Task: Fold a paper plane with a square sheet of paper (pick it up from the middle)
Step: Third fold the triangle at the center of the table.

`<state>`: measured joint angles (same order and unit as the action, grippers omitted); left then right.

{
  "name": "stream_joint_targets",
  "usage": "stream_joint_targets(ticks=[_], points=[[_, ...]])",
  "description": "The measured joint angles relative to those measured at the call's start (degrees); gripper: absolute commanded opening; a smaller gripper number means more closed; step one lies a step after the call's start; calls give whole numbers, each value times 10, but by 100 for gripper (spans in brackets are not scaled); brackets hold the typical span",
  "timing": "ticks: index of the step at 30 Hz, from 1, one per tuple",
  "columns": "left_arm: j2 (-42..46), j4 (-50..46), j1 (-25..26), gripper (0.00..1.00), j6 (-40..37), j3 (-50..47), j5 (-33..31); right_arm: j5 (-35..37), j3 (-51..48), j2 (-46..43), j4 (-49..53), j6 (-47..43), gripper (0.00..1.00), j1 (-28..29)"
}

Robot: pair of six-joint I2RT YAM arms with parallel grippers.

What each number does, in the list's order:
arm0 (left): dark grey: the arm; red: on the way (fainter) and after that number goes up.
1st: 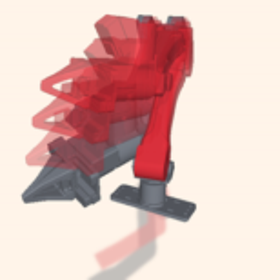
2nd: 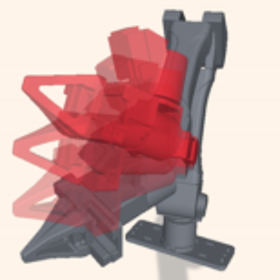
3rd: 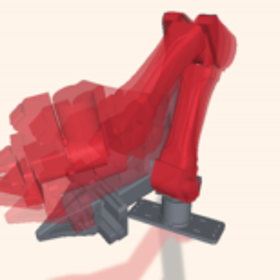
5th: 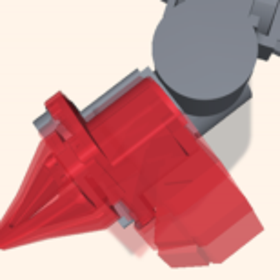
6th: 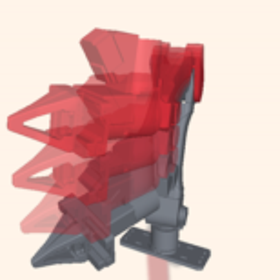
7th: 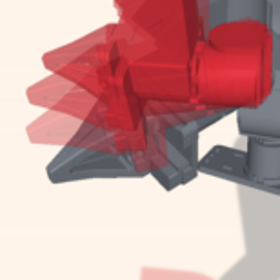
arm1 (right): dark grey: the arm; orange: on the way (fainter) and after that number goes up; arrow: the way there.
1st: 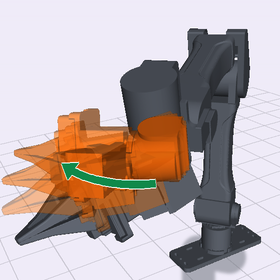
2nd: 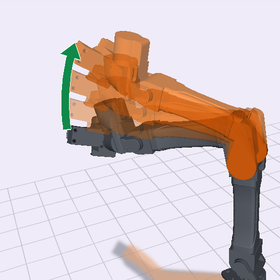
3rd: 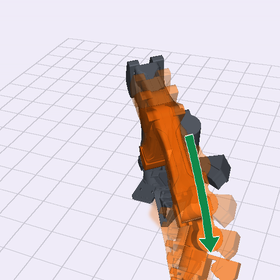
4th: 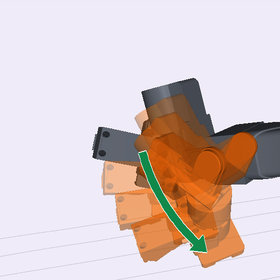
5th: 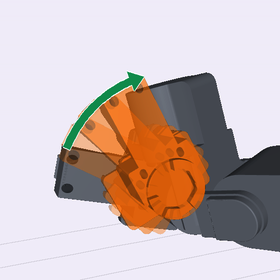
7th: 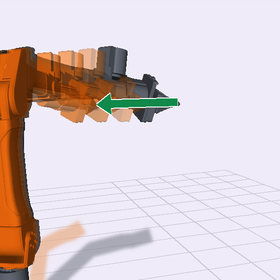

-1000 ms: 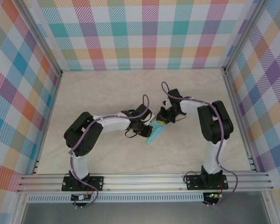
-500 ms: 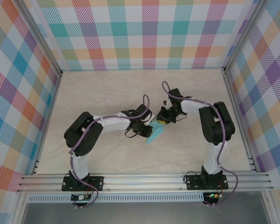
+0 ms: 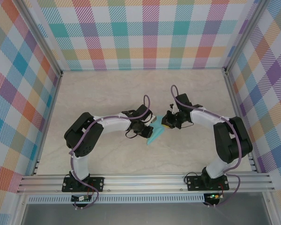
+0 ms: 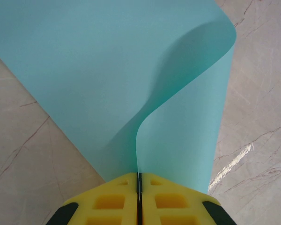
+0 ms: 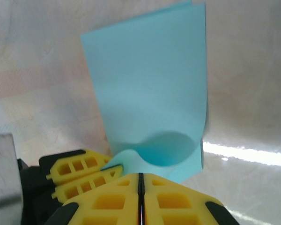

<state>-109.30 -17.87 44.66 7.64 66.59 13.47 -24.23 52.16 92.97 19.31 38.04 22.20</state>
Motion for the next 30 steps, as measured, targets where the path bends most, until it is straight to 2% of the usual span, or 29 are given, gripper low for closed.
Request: stream_joint_targets(ticks=[10,30], points=[[0,0,0,8,0,0,0,-29,-58,-10,-97,75,9,55],[0,0,-1,7,0,0,0,-34,-84,57,-167,93,9,57]])
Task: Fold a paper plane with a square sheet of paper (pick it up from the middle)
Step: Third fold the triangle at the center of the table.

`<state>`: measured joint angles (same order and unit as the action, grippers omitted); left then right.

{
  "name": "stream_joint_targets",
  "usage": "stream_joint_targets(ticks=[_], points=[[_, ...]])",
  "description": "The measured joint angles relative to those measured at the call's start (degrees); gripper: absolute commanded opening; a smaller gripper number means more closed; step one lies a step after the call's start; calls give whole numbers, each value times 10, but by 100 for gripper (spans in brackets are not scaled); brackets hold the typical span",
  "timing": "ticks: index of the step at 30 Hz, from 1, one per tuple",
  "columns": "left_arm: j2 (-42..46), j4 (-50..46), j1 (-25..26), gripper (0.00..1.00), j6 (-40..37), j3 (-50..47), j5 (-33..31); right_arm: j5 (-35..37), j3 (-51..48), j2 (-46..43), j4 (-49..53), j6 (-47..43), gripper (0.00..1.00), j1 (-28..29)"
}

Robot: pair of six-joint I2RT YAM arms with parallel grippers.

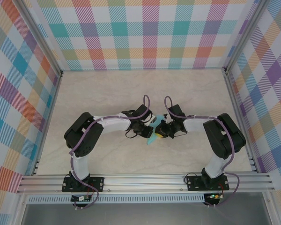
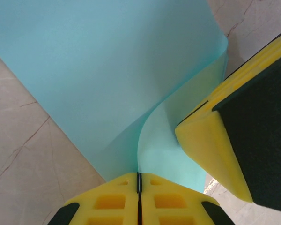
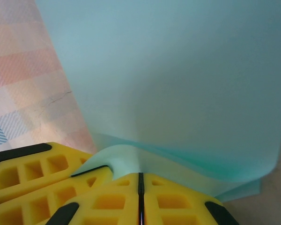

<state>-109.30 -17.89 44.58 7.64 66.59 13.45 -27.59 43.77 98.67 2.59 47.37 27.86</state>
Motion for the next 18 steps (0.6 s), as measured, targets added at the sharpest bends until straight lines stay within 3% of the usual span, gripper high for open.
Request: stream_joint_targets(ticks=[18], points=[[0,0,0,7,0,0,0,1,-7,-31,-2,0,10,-15]])
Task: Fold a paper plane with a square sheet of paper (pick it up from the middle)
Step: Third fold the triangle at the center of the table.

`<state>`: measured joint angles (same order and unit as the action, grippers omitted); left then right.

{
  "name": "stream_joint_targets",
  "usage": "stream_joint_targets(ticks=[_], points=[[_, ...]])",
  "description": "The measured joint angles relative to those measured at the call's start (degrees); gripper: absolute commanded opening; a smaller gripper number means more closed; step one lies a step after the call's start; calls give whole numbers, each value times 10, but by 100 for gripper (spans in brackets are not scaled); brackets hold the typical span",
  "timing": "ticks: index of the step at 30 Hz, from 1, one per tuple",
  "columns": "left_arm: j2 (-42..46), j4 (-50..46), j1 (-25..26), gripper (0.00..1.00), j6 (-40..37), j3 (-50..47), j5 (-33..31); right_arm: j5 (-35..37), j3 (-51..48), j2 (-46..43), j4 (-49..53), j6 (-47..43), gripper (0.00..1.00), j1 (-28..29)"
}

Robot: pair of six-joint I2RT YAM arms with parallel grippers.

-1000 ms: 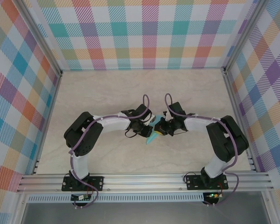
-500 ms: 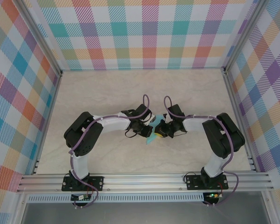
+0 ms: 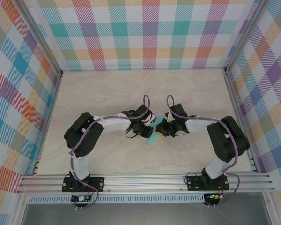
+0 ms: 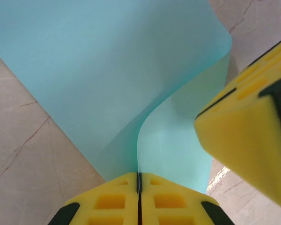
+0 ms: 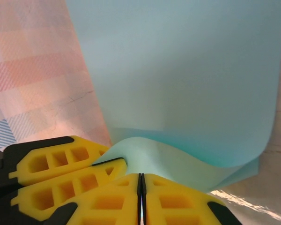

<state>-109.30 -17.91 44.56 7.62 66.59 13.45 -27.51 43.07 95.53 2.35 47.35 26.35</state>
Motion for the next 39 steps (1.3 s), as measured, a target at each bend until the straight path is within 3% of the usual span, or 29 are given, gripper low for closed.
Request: stream_joint_targets(ticks=[39], points=[[0,0,-1,8,-2,0,2,11,27,23,45,-33,8,-46]])
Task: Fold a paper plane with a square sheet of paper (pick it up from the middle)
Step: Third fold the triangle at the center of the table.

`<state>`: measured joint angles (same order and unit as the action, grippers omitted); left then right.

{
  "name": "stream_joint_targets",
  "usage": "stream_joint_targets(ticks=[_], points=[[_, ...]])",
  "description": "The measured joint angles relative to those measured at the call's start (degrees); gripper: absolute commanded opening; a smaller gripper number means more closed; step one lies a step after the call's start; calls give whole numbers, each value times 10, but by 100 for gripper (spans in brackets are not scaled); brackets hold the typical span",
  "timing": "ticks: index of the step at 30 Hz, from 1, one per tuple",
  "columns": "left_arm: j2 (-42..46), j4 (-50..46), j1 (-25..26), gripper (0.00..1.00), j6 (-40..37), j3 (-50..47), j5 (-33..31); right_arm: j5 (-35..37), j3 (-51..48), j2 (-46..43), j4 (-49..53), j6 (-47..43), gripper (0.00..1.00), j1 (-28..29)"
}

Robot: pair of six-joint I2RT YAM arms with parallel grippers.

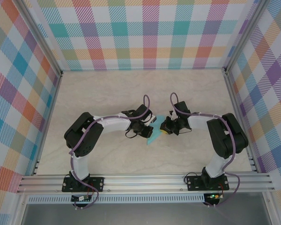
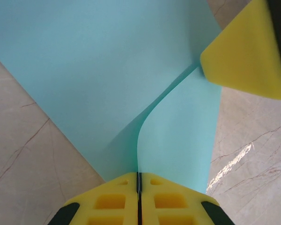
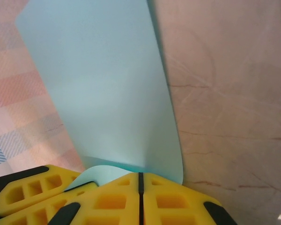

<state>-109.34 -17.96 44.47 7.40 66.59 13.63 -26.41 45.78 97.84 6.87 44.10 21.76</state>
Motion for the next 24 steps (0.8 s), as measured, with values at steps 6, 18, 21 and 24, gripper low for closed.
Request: stream_joint_targets(ticks=[6,18,21,24], points=[[0,0,0,8,0,0,0,-5,10,0,-1,-5,7,-23],[0,0,0,8,0,0,0,-8,-10,11,-24,-11,8,-28],[0,0,0,8,0,0,0,-4,-10,-3,-5,-15,9,-28],[0,0,0,8,0,0,0,-12,-10,-24,1,-15,10,-26]])
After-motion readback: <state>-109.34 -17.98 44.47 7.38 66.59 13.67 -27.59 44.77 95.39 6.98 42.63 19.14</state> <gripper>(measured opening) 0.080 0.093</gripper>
